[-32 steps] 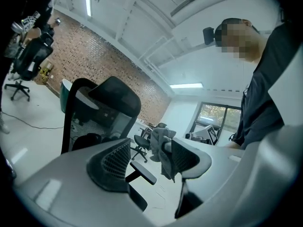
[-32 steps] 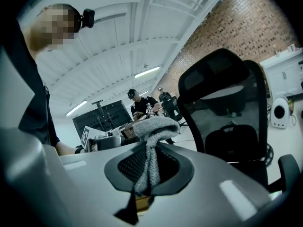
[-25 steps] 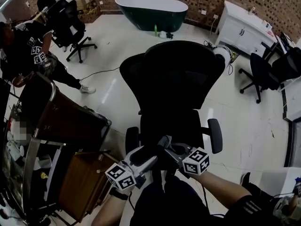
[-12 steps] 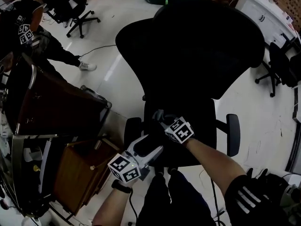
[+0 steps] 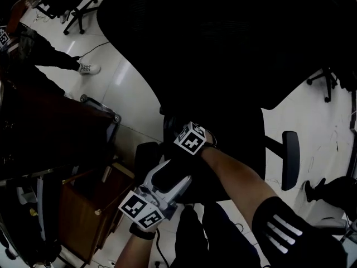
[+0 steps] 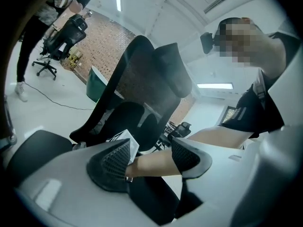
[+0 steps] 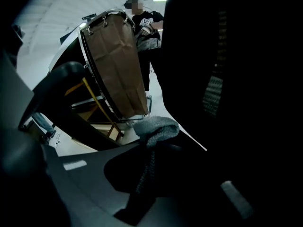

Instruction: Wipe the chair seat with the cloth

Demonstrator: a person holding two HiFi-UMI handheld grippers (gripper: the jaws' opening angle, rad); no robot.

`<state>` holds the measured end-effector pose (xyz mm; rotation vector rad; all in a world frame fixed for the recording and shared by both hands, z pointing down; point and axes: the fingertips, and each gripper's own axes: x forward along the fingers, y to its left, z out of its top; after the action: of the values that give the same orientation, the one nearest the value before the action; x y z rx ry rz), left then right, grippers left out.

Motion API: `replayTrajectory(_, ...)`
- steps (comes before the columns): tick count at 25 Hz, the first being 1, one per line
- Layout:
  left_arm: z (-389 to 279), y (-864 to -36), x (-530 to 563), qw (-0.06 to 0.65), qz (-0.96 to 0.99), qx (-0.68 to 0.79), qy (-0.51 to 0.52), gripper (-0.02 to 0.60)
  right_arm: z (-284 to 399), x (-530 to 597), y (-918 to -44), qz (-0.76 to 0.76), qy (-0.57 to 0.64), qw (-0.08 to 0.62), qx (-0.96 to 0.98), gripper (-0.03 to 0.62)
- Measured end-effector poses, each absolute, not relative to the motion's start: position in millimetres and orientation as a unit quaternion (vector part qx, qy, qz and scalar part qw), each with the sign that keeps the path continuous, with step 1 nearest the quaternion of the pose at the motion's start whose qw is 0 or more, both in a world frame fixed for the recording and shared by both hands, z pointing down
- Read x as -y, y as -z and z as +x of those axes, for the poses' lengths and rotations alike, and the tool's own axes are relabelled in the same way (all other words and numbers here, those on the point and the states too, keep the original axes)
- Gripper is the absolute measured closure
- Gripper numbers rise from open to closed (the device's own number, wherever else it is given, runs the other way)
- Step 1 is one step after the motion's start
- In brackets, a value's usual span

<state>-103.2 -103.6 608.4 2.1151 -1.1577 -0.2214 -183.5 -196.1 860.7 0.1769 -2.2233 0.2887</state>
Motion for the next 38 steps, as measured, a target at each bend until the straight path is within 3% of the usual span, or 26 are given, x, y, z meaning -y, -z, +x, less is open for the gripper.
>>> replayTrajectory(7,-89.7,-633.1,98.8,0.379,0.814,0.435,0.069,0.284,-155.7,193.6,-890.7,0.058,-0.098,0.444,0.889,0.568)
replayTrajectory(14,-68.8,-630.7,111.5,0.383,0.822,0.417,0.060,0.284,-2.3,232.5,-916.2,0.109,-0.078,0.540,0.831,0.568)
replayTrajectory(20,-41.8,-624.3,113.2,0.382,0.834,0.395,0.056,0.284,133.5,276.6,-900.0,0.208,-0.102,0.567,0.790,0.568)
replayTrajectory(24,-31.1,-623.3,111.4,0.385,0.834,0.392,0.053,0.284,180.0,289.8,-889.4,0.254,-0.118,0.585,0.761,0.568)
replayTrajectory(29,-37.1,-619.1,102.3,0.381,0.834,0.395,0.048,0.284,144.4,282.7,-872.3,0.258,-0.106,0.535,0.797,0.568)
replayTrajectory(38,-78.3,-615.6,79.1,0.377,0.818,0.432,0.043,0.284,-90.0,172.0,-851.3,0.100,-0.099,0.443,0.885,0.566)
